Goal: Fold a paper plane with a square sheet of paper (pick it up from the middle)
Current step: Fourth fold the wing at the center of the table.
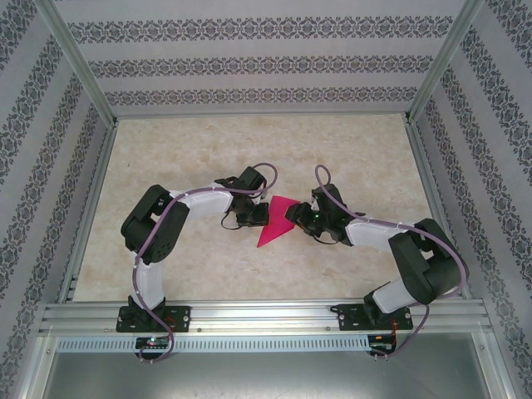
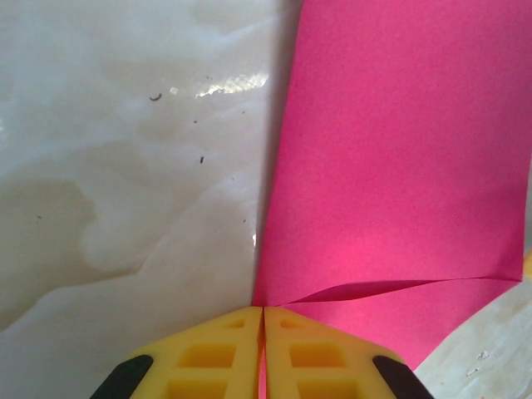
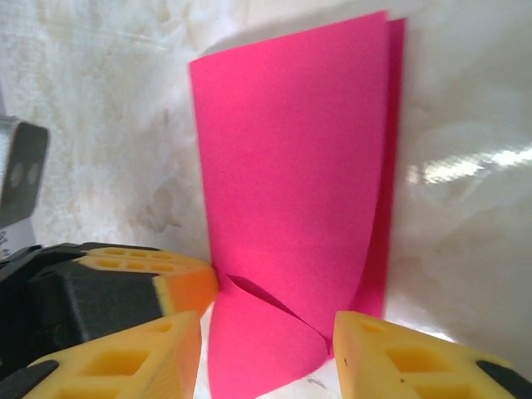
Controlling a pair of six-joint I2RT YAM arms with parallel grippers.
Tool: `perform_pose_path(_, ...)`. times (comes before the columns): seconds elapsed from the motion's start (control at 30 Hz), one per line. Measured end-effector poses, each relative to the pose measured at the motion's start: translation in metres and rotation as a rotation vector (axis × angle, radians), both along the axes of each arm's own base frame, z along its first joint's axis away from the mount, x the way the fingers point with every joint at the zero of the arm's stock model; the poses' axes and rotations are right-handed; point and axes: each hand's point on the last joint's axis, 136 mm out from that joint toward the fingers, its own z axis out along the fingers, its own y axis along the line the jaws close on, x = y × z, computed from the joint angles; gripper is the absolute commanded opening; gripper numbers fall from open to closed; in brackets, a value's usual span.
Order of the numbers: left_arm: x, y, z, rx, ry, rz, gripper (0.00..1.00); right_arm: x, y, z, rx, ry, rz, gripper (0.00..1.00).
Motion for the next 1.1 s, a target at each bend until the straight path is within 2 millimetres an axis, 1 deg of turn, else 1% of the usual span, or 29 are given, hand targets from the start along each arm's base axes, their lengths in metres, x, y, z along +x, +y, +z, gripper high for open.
perform_pose_path(0.13, 0.000, -0.001, 0.000, -0.006, 0.005, 0.008, 0.10, -0.003, -0.005, -0.007, -0.028, 0.028, -0.017, 0.46)
perform_pose_path(0.43, 0.000, -0.005, 0.000, -0.032, 0.012, 0.020, 0.10, -0.002, -0.004, -0.019, -0.024, 0.063, -0.036, 0.46)
perform_pose_path(0.8, 0.000, -0.005, 0.000, -0.038, 0.011, 0.019, 0.10, 0.007, 0.005, -0.007, 0.038, 0.014, -0.032, 0.44)
perform_pose_path(1.1, 0.000, -0.006, 0.000, -0.043, 0.011, 0.019, 0.11, 0.009, 0.016, -0.015, 0.025, -0.003, 0.074, 0.39)
